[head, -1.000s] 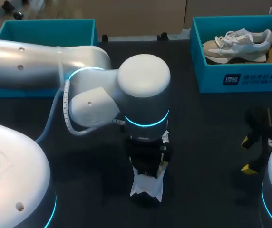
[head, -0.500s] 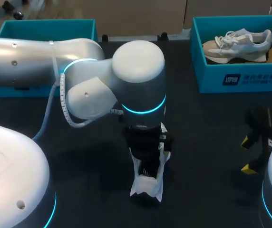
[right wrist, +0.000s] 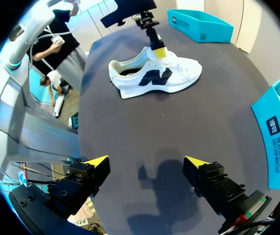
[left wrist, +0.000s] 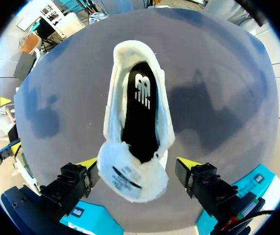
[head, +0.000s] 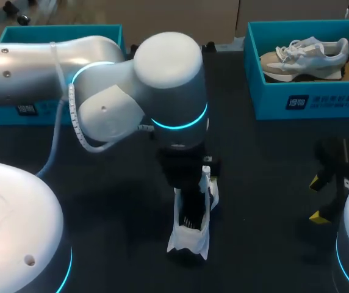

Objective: Take the shoe out of the shoebox, open the shoe tongue, remove and reinsert the insole, then place the shoe into the shoebox

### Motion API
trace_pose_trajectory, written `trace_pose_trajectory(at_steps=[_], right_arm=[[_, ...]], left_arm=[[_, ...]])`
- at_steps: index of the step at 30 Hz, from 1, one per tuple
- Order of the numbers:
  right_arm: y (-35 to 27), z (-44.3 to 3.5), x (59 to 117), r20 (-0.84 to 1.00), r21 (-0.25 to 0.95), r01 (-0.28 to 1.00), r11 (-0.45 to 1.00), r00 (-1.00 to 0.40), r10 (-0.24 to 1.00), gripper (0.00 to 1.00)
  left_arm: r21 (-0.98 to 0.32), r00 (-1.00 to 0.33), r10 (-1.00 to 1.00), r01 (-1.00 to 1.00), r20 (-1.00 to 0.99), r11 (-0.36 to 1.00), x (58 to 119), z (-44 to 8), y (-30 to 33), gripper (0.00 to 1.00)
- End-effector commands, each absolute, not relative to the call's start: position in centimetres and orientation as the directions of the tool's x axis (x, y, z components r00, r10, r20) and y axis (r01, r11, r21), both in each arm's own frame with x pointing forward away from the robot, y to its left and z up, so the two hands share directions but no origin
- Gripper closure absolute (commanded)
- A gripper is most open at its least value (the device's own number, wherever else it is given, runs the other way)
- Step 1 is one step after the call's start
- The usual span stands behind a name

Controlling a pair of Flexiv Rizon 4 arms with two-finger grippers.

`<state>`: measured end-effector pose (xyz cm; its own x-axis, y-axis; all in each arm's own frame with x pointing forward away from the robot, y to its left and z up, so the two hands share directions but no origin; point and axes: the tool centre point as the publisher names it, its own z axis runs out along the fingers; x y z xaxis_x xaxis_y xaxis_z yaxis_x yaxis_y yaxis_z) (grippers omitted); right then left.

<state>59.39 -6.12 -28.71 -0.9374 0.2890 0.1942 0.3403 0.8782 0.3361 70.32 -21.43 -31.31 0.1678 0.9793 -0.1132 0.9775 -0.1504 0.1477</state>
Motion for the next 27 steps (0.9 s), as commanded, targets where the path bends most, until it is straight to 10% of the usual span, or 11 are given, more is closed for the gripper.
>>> trace_pose_trajectory(at_steps=[1,12,27], right_arm=[[-6.1,-28.7,59.2,0.191,0.335,0.341,0.878,-0.938,0.291,0.00],[-6.1,-28.7,59.2,0.191,0.335,0.341,0.878,-0.938,0.291,0.00],[-6.1,-28.7,59.2,0.191,0.335,0.341,0.878,-0.938,0.291,0.00]], left_arm=[[0.156,0.168,0.978,0.977,-0.121,-0.148,70.8,-29.9,-20.5,0.00],[0.186,0.177,0.977,0.971,-0.116,-0.154,72.8,-29.0,-20.8,0.00],[0.234,0.215,0.970,0.954,-0.112,-0.185,73.6,-29.8,-22.2,0.51]])
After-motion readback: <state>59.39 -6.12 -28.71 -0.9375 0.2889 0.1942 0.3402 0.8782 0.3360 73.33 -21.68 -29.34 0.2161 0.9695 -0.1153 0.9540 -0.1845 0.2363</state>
